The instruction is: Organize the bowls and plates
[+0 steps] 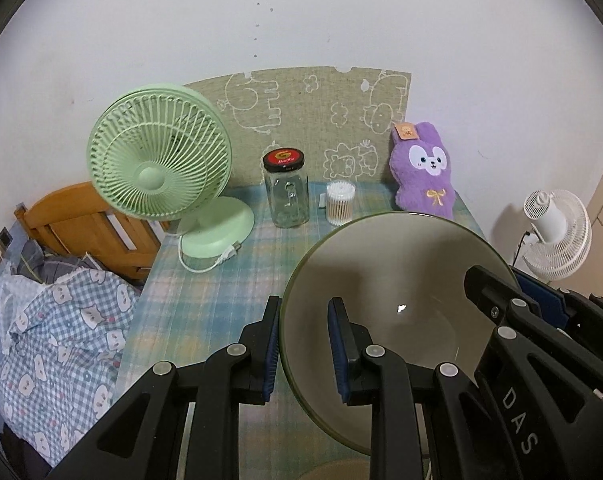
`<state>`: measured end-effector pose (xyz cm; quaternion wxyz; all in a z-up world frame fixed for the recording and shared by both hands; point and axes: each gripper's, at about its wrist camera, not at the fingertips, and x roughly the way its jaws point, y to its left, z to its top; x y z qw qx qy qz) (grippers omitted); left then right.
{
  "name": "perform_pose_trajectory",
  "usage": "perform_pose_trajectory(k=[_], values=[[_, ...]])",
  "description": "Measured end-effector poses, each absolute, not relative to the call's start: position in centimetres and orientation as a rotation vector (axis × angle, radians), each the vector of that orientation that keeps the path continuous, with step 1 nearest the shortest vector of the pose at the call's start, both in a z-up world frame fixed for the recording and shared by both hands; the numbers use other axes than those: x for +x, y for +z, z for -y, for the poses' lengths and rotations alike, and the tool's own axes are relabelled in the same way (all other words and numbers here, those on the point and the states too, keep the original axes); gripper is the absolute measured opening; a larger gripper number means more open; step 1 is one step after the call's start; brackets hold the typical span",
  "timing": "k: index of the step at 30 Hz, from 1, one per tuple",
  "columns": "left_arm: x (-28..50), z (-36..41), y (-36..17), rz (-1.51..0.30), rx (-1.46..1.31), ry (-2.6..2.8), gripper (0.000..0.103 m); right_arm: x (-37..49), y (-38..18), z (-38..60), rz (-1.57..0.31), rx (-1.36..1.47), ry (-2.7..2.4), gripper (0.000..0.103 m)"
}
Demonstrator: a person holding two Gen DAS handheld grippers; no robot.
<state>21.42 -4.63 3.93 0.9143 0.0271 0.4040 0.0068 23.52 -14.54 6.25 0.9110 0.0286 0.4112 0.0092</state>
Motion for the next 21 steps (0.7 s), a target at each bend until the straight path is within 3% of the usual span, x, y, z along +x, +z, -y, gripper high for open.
perform_pose_trajectory(k=[21], values=[[13.3,3.4,-0.6,-0.877,0.067,-0.010,0.021,14.4,1.7,12.8,-0.894,0.039,0.007,0.023]])
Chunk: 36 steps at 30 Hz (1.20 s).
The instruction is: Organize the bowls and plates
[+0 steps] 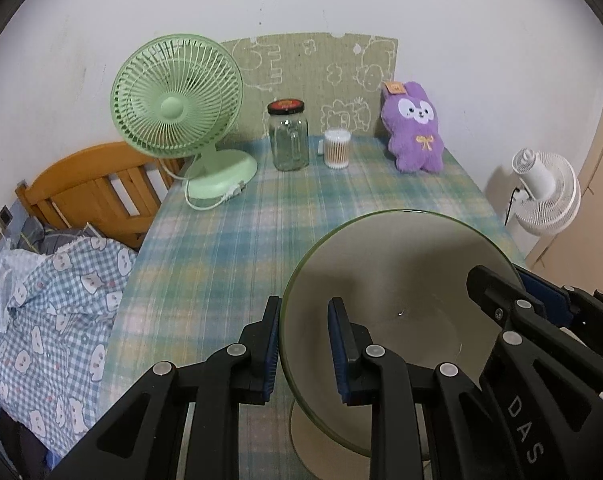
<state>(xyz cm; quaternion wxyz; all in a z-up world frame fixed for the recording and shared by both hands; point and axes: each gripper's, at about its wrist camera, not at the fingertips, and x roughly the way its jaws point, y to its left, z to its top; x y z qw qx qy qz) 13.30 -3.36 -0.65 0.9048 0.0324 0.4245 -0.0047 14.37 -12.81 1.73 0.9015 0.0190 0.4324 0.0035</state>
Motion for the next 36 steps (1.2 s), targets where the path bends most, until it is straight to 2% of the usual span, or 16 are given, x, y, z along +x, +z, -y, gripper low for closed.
perform_pose_trajectory(k=[21,36], values=[[10.5,2.6,-5.8,-0.975,0.069,-0.015,0.021,11.1,-4.2,12.1,-0.992,0.051,0.000,0.023],[10.8,2.6,-7.7,-1.008,0.086,-0.024,0.021,11.5,-6.4,12.1,-1.030,0.053,-0.005,0.023]])
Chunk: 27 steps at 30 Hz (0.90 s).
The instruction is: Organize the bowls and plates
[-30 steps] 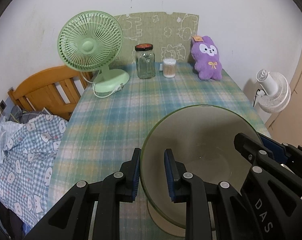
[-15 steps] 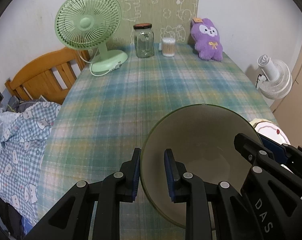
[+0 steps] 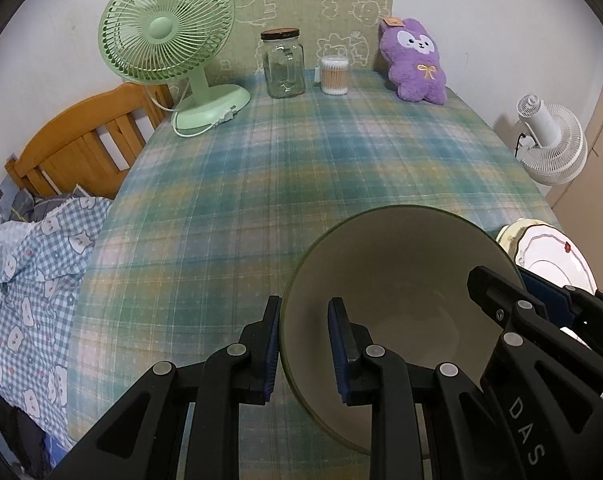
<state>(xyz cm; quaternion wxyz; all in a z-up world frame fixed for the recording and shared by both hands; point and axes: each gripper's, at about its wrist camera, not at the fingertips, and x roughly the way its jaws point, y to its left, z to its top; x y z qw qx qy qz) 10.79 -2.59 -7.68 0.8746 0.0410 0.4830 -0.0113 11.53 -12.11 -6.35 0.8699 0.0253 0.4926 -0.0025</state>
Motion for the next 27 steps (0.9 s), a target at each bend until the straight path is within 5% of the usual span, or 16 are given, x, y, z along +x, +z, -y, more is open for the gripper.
perform_pose_trajectory(k=[9,16,19,27], values=[[10.6,2.3,-7.6,-1.025,0.087,-0.044,0.021,11.5,-6.3,12.0,-1.046,0.053,0.000,0.026],[10.7,2.6,-6.5,-1.003,0.080,-0.078,0.039,11.6,-5.5,12.1,-1.051,0.056,0.031,0.029],[10.7,2.6,-5.7,-0.979,0.080,-0.091,0.056,11.6,-4.6,11.9,-1.025,0.037,0.046,0.038],[11.5,2.3,-5.8,-0.985,0.054,-0.096,0.069,12.4,-4.2,11.7,-1.014,0.047,0.055,0.063]])
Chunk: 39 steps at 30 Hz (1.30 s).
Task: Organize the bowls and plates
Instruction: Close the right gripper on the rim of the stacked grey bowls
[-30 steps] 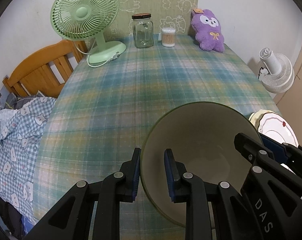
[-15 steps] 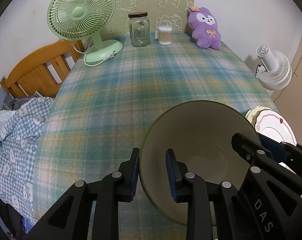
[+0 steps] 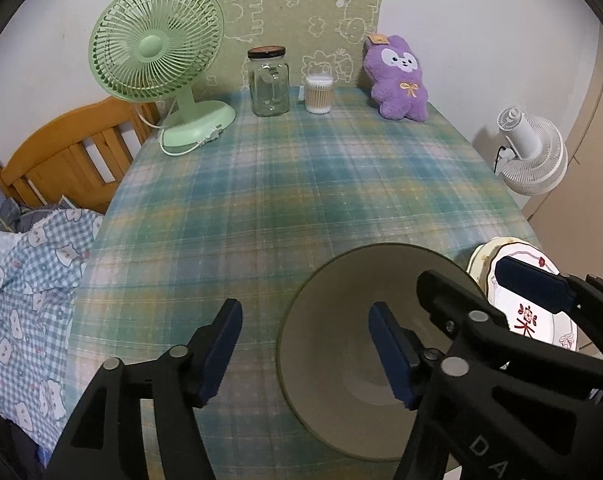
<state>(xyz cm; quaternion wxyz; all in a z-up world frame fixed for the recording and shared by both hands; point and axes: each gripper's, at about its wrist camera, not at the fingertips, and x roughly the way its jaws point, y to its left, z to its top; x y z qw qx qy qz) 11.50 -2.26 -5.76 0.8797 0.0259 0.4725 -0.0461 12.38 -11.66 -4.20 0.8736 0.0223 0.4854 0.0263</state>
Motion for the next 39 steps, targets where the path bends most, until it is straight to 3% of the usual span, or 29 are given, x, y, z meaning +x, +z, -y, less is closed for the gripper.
perform_pose_trajectory(k=[39], values=[[12.8,2.2,-10.9,-1.098,0.048,-0.124,0.069,14.7,-11.0,13.0,-1.173,0.196,0.026,0.063]])
